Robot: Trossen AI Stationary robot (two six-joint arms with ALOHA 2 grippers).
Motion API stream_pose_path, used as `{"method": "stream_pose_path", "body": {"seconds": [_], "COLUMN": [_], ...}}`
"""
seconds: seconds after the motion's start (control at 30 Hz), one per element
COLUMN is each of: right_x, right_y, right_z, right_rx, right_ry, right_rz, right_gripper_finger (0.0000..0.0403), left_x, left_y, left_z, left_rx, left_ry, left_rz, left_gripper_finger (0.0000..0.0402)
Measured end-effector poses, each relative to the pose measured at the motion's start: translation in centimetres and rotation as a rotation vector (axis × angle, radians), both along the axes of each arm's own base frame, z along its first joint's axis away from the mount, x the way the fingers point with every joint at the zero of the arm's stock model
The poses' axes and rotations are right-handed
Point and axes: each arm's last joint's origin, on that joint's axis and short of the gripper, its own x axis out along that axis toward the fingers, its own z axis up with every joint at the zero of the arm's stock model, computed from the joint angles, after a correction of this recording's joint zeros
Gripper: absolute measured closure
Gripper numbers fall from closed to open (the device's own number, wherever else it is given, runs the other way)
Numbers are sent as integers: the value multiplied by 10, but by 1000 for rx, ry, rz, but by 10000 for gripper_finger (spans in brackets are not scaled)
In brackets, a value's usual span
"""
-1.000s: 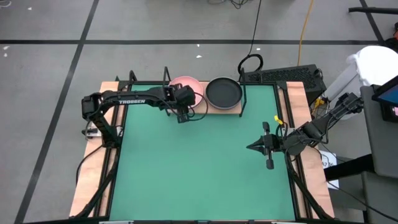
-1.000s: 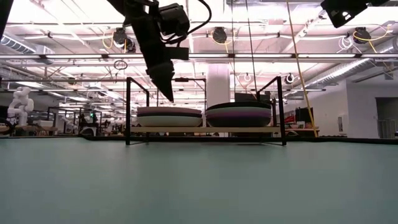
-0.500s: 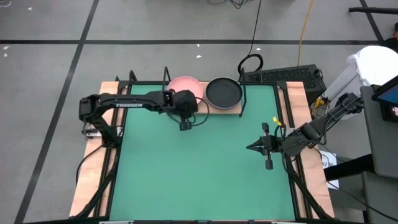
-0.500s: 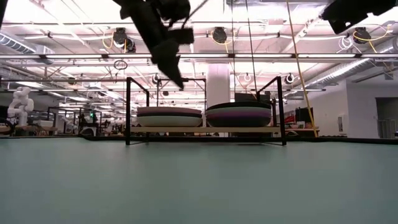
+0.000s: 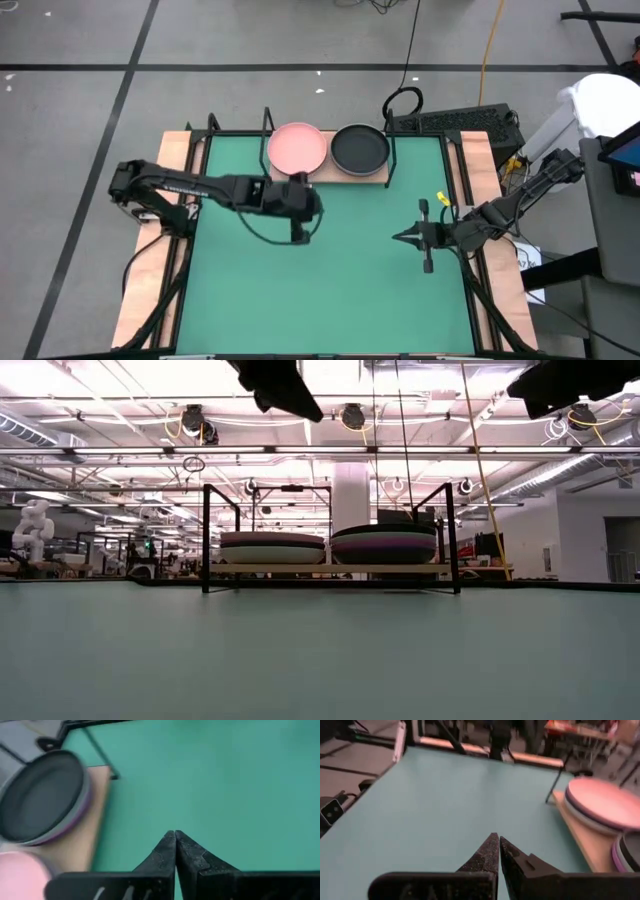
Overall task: Place and stack plates onto a shelf
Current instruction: Return to Home Position
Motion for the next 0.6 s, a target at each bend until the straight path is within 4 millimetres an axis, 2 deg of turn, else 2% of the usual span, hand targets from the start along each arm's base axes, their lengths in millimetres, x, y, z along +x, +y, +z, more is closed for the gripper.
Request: {"method": "stream_pose_path", "body": {"seconds": [0.1, 0.17, 0.27, 0.37, 0.43, 0.6], "right_x": [0, 0, -1, -3, -4, -8], "right_y": [0, 1, 0, -1, -2, -5], "right_z": [-6, -9, -13, -21, -27, -42], "right_rx": [-31, -45, -68, -114, -147, -192], "right_ry": [-53, -82, -112, -117, -126, -164], "right_rz": [28, 59, 70, 84, 94, 106], "right_gripper_finger": [403, 403, 403, 403, 403, 403], "left_x": [1, 0, -13, -25, -39, -69], "left_y": [-20, -29, -36, -38, -38, -36], "left_z": [-8, -22, -39, -44, -47, -37], "left_rx": [-3, -6, -20, -38, -43, -50], "left_ry": [-42, -75, -105, -201, -194, -338], "left_rz": [-49, -75, -79, -86, -91, -119], "left_gripper_finger": [398, 398, 398, 398, 398, 398]}}
